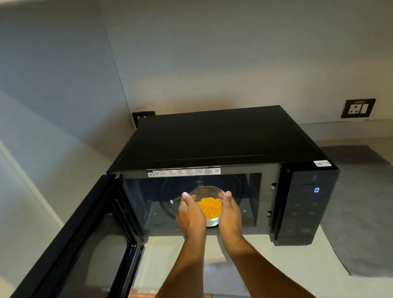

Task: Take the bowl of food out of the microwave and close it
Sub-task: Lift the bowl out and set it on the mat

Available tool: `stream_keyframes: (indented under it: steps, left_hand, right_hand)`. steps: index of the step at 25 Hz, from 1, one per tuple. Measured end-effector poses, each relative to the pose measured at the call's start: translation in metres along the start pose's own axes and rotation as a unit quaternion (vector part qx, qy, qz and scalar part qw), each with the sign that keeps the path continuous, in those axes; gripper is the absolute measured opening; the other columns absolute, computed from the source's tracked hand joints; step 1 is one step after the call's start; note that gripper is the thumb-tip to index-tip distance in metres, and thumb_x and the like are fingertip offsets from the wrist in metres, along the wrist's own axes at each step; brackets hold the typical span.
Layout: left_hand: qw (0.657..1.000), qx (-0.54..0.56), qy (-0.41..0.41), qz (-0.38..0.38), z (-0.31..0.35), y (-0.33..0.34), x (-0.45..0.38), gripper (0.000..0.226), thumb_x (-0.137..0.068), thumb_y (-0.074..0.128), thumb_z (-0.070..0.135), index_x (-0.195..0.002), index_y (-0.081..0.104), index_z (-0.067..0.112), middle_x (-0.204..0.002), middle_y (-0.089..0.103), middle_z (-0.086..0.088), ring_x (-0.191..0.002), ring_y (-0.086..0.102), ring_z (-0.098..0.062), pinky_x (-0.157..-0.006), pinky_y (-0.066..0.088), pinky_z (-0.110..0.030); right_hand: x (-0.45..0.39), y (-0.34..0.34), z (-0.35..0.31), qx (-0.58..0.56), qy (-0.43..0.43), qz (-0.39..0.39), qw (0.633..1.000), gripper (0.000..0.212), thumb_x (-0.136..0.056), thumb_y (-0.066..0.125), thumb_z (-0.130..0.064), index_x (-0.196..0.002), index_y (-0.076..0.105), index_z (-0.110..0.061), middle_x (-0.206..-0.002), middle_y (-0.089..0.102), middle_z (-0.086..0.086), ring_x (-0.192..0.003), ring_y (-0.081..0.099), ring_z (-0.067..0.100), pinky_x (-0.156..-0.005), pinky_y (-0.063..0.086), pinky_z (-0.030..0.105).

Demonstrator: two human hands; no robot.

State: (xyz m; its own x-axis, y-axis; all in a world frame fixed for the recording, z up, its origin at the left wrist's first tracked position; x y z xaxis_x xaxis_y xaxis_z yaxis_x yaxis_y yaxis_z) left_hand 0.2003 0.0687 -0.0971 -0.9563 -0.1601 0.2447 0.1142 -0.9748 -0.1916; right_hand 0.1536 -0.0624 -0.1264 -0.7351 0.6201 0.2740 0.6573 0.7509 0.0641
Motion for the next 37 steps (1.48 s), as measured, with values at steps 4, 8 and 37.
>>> stream_keyframes:
  steps: [4, 8, 37]
  left_hand:
    - [0.999, 0.034, 0.006, 0.015, -0.006, -0.009, 0.051, 0.059, -0.108, 0.02, 0.053, -0.113, 0.068, 0.02, -0.089, 0.066, 0.002, -0.08, 0.062, -0.012, -0.065, 0.045, -0.024]
    - [0.998, 0.052, -0.003, 0.021, -0.017, -0.007, 0.098, 0.057, -0.108, 0.022, 0.054, -0.107, 0.067, 0.019, -0.089, 0.067, -0.003, -0.084, 0.065, -0.018, -0.071, 0.045, -0.026]
    - [0.973, -0.077, 0.051, -0.211, -0.046, 0.289, 0.259, 0.046, -0.106, 0.027, 0.053, -0.122, 0.06, 0.024, -0.121, 0.067, -0.007, -0.106, 0.064, -0.026, -0.098, 0.052, -0.042]
  right_hand:
    - [0.033, -0.026, 0.006, -0.038, 0.002, -0.01, 0.999, 0.038, -0.102, 0.033, -0.062, -0.103, 0.065, -0.042, -0.12, 0.071, 0.002, -0.11, 0.069, 0.025, -0.101, 0.056, 0.05]
    - [0.059, -0.06, 0.016, -0.074, 0.024, -0.004, 0.997, 0.039, -0.104, 0.037, -0.057, -0.105, 0.069, -0.036, -0.115, 0.074, 0.004, -0.104, 0.071, 0.026, -0.098, 0.058, 0.049]
    - [0.003, -0.402, -0.007, -0.098, -0.024, 0.282, 0.954, 0.037, -0.1, 0.046, -0.038, -0.102, 0.068, -0.008, -0.102, 0.074, 0.023, -0.091, 0.071, 0.04, -0.087, 0.06, 0.055]
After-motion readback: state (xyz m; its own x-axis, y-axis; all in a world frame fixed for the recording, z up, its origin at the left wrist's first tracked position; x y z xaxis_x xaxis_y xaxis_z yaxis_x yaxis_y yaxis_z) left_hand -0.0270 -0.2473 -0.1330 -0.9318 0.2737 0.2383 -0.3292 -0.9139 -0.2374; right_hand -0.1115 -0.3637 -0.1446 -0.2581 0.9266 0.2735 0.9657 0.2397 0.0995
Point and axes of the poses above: each hand's wrist, its own x-axis away from the middle knuckle, its own y-axis out of the palm, z = x × y, the point moved 8 cm from there along -x, towards the middle knuckle
